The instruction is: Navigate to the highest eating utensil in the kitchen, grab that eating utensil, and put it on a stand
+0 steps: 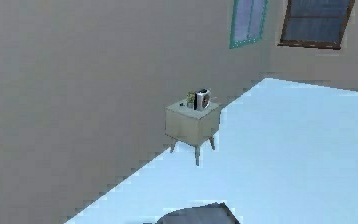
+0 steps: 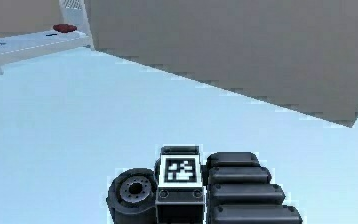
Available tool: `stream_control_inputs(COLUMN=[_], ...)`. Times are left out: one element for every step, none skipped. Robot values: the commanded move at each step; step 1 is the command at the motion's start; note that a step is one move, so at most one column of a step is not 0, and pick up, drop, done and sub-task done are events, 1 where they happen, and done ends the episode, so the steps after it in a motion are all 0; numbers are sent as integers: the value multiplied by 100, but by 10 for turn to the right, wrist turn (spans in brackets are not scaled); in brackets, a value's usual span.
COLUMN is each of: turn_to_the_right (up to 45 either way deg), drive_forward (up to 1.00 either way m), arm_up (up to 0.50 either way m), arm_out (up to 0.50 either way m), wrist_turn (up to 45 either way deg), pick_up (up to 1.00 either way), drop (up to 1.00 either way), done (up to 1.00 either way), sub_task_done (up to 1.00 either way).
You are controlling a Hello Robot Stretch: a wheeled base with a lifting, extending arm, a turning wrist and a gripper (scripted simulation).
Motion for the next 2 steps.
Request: stream_control_inputs(turn_to_the_right=[0, 90], drive_forward=[100, 0], arm_up=[0, 0], arm_out=[0, 0], wrist_turn=[0, 0], pick_up=[0, 0], drop=[0, 0], done=[0, 0], sub_task_done=[0, 0])
